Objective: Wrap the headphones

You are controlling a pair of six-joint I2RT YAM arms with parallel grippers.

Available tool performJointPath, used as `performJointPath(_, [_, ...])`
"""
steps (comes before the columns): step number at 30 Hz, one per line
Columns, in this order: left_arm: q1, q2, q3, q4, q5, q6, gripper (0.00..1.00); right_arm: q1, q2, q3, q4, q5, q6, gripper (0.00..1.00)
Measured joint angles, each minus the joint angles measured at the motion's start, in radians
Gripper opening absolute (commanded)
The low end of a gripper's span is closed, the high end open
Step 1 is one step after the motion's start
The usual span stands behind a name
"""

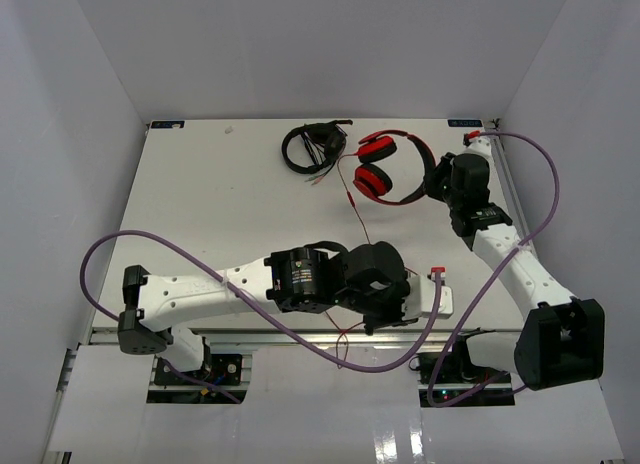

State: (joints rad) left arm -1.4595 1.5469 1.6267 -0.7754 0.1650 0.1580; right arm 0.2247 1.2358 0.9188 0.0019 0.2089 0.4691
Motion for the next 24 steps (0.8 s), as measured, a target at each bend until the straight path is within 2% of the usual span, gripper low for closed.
performJointPath(8, [0.001,0.119,0.357,-0.074,0.002,0.03,0.0,0.029,0.027,-0.122,0.039,-0.153,-0.131,0.08])
performJointPath(13, [0.002,0.169,0.475,-0.126,-0.023,0.056,0.0,0.041,0.011,-0.184,0.078,-0.291,-0.29,0.08])
performJointPath(19, [0.038,0.154,0.455,-0.18,-0.08,0.09,0.0,0.042,-0.141,-0.274,0.106,-0.495,-0.514,0.08])
performJointPath(24, [0.166,0.044,0.271,-0.16,-0.079,0.101,0.0,0.045,-0.255,-0.278,0.107,-0.619,-0.63,0.08])
